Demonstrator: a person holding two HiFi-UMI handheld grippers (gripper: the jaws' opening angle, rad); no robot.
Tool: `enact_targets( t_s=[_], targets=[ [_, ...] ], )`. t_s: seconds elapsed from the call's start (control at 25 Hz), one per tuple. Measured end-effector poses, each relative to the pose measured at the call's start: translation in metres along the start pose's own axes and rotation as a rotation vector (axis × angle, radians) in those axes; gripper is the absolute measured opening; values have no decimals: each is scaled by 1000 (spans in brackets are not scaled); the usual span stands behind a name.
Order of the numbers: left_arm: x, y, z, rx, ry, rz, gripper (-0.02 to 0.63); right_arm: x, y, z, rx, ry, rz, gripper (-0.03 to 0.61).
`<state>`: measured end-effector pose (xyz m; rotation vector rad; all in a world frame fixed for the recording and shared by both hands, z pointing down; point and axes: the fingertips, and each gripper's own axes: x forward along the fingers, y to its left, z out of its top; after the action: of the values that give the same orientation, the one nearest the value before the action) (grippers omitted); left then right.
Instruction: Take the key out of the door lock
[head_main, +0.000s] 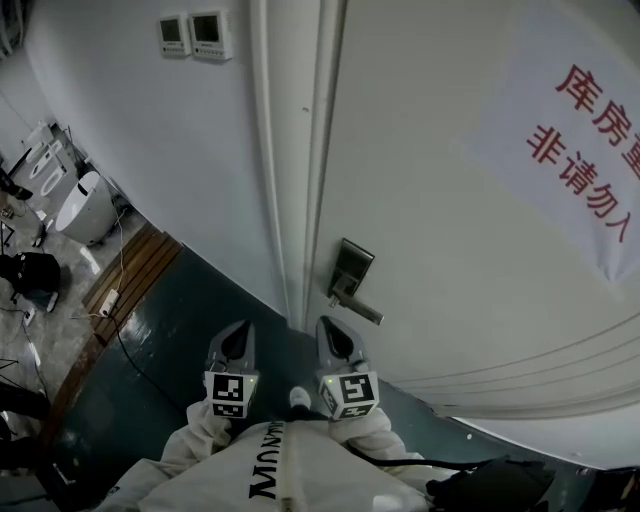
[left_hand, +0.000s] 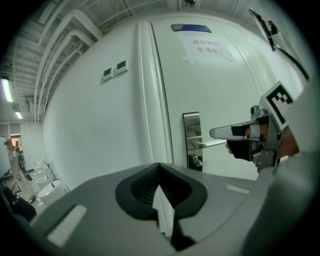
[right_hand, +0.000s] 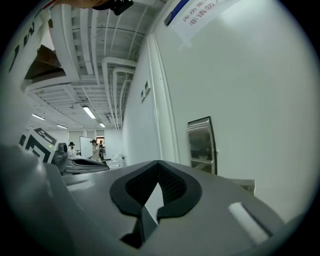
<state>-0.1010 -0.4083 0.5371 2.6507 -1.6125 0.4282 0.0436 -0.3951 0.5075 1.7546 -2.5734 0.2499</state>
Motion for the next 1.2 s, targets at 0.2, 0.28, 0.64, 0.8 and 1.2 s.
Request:
enact_targets(
  t_s=[0.2, 0.28, 0.64, 0.8, 1.2],
  targets=[
    [47, -8, 18, 32, -31, -60, 0, 7, -40, 4, 11, -24, -86, 0],
    [59, -14, 21, 39, -35, -94, 0, 4, -52, 4, 16, -24, -127, -2],
    [108, -30, 33, 74, -66, -286, 0, -3, -81, 9, -25, -26, -354, -2],
    [124, -34, 36, 99, -82, -412, 0, -7, -83, 10, -13, -20, -493, -2],
    [139, -21, 32, 138, -105, -610, 0, -27, -74, -2, 31, -36, -817, -2]
  ],
)
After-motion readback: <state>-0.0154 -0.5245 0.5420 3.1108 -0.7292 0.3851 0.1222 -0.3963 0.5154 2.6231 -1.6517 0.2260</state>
